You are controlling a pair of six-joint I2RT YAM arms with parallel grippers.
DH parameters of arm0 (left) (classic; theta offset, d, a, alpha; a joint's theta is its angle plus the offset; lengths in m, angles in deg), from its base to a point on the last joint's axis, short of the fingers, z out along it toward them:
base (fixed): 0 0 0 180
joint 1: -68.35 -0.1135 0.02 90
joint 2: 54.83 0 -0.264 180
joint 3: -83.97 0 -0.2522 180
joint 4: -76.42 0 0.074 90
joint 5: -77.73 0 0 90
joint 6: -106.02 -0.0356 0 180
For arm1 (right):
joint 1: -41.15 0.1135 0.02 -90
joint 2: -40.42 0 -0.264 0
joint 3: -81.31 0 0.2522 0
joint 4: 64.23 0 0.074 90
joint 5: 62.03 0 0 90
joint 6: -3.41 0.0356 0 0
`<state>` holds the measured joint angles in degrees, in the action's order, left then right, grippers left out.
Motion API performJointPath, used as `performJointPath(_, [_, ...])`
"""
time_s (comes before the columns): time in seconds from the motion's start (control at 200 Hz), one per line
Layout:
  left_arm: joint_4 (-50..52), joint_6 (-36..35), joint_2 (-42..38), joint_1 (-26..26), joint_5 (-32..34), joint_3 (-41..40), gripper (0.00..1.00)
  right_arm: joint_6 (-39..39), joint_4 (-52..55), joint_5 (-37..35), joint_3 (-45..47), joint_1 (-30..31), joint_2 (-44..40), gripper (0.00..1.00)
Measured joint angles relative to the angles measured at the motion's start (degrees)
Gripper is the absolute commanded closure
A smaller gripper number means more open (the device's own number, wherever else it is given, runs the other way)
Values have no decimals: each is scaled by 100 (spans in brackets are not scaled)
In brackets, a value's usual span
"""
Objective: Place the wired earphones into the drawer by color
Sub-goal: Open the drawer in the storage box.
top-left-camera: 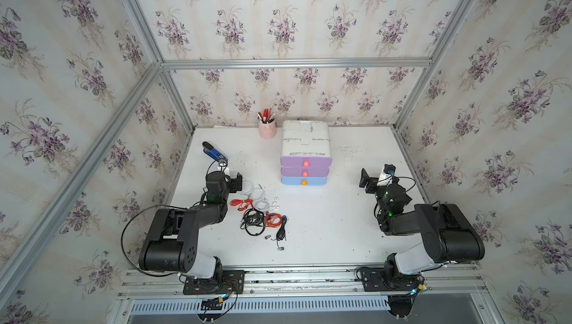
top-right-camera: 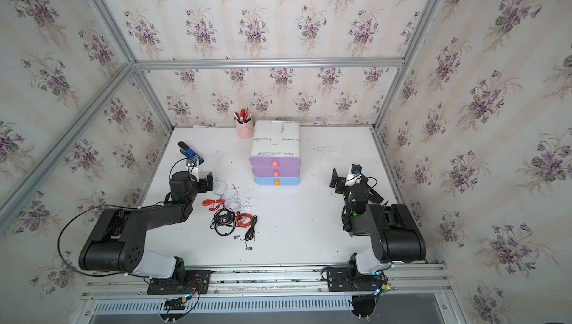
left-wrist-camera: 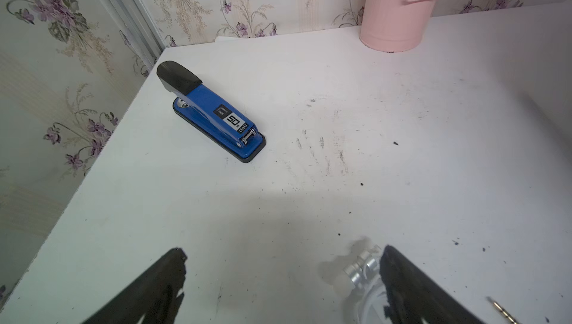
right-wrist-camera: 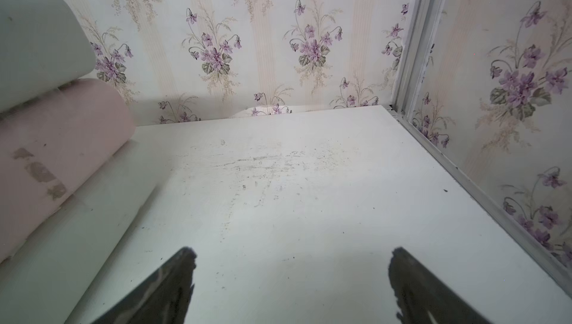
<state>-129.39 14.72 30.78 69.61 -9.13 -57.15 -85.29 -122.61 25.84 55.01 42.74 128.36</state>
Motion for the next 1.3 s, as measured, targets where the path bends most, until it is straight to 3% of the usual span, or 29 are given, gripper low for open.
performJointPath(0.55, [28,-4,-2,0,0,13,0,4,94,-26,-28,0,-70,0])
performJointPath(0.624, [723,-28,-219,24,39,289,0,50,1137,-164,-520,7,-573,0])
performJointPath(0.694, [1683,76,-767,83,160,1029,0,236,2247,-271,-1390,7,-973,0])
performJointPath(0.799, [2776,999,-1733,153,55,2000,0,680,3659,39,-2579,52,-1453,0])
performJointPath(0.859, [3200,1755,-2245,286,-195,2153,0,966,4389,348,-3097,195,-1558,0])
performJointPath(0.954, [3550,3145,-2966,1016,-577,1744,0,1296,5552,691,-3982,647,-1384,0])
performJointPath(1.054, [3709,4577,-3379,2345,-586,1071,0,1403,6629,931,-4970,1263,-946,0])
performJointPath(1.199, [3305,5904,-3294,4216,319,564,0,1676,7637,1198,-5654,1635,-612,2])
performJointPath(1.299, [2277,6417,-2605,4802,859,402,0,1845,8028,1220,-5823,1685,-452,4])
